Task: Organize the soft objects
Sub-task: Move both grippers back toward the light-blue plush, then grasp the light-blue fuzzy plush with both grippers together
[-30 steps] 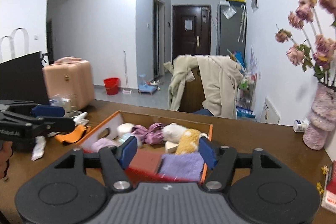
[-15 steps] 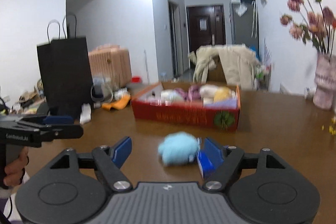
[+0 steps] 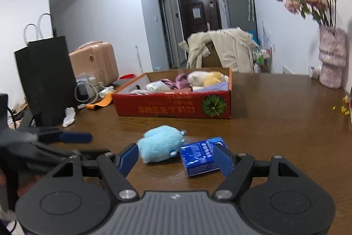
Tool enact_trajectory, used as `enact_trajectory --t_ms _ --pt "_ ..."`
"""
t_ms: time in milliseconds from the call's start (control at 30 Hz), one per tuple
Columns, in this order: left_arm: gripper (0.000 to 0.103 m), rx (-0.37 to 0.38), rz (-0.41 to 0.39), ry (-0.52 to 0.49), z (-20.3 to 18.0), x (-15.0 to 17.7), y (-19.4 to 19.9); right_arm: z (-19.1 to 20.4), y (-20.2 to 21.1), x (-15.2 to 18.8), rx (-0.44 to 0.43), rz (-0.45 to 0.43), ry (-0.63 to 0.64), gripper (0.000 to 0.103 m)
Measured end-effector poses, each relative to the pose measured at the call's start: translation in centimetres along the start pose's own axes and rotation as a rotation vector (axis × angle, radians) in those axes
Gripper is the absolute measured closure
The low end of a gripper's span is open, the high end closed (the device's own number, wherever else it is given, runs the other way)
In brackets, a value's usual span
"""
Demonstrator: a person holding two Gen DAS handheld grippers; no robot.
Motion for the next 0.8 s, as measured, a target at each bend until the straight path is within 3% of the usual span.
enact_trajectory --t_ms 167,267,367,433,500,667,800 --pt "0.023 -0.019 0.05 -0.041 -0.9 0.1 -5.1 -2.1 -3.2 -0.9 0.0 0.024 -0.022 0.03" --pt "0.035 -0.042 0.078 -0.043 -0.2 0.0 -6.9 -2.8 -5.0 -1.6 -0.007 0.038 -0.023 0.03" --pt "0.038 -0.072 0.092 -0.062 1.4 -0.1 -7.6 -3.1 -7.1 -2.4 -0.028 0.061 -0.012 0.034" --pt "0.038 -0.133 0.088 -0.033 3.5 -0.4 -7.3 -2.8 -8.7 -2.9 -0.054 0.076 0.006 0.034" --pt "0.038 -0.149 0.075 0.062 6.0 -1.0 -6.8 -2.3 -10.5 -3.3 -0.095 0.091 0.01 0.034" --pt "0.038 0.09 0.055 0.269 6.9 -2.3 -6.8 -1.0 -15.0 -3.3 -0.152 0.172 -0.038 0.042" --pt "0.046 0.164 0.098 0.351 7.2 -2.4 -8.9 -0.9 -17.1 -2.5 -0.176 0.209 -0.107 0.054"
Point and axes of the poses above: each gripper's, at about its wrist camera, not at the fingertips, and y roughly against the way its jaws point, z to its left, x to its underside, the point moved 6 cm from there along -y, roughly the way its jaws point, and after that the axes turned 3 degrees about -x, right-handed, at the moved point
